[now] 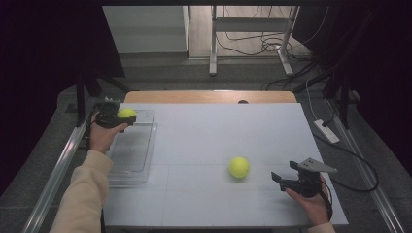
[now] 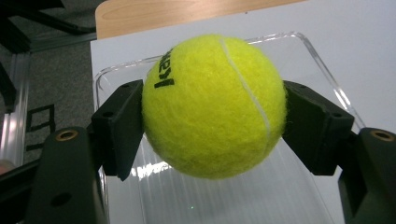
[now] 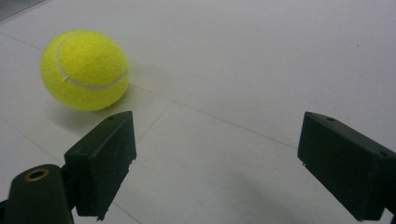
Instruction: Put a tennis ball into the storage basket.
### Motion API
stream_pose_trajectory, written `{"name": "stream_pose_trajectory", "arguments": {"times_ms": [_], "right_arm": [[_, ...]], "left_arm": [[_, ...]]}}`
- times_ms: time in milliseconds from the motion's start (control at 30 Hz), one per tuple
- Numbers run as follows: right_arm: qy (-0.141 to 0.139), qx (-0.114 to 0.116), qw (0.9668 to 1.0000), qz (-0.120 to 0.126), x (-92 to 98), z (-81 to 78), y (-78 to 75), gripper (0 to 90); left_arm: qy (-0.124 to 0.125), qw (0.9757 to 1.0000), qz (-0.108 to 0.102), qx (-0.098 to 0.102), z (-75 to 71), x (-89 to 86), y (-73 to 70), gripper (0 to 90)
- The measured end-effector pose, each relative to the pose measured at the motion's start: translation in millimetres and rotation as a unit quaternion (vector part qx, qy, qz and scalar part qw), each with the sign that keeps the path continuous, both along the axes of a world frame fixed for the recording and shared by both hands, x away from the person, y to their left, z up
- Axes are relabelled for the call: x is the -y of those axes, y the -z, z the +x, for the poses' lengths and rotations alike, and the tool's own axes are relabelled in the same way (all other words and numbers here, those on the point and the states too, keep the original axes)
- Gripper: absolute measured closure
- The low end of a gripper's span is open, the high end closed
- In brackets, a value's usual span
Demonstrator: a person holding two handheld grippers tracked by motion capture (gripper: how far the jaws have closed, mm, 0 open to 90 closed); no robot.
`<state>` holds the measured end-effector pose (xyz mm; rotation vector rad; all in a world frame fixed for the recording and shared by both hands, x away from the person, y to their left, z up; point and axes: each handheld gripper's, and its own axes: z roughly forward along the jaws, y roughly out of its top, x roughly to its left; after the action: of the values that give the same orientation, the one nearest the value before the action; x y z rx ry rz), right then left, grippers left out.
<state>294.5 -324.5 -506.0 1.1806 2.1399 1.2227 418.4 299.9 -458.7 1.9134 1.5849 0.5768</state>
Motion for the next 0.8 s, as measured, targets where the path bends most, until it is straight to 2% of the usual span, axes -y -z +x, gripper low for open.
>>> {"name": "stream_pose_trajectory", "arguments": {"times_ms": [267, 600, 800], "right_arm": [[0.000, 0.000, 1.0000, 0.001, -0.1, 0.1, 0.4, 11.2], [0.001, -0.002, 1.0000, 0.000, 0.1, 0.4, 1.1, 11.2], [0.001, -0.001, 1.0000, 0.000, 0.4, 0.2, 0.8, 11.2]], "left_arm": [[-0.005, 0.9999, 0.008, -0.010, 3.5, 0.0, 5.5, 27.1], [-0.005, 0.9990, 0.020, -0.039, 8.7, -0.6, 14.8, 27.1], [-0.006, 0.9989, 0.021, -0.042, 9.2, -0.9, 16.4, 27.0]]}}
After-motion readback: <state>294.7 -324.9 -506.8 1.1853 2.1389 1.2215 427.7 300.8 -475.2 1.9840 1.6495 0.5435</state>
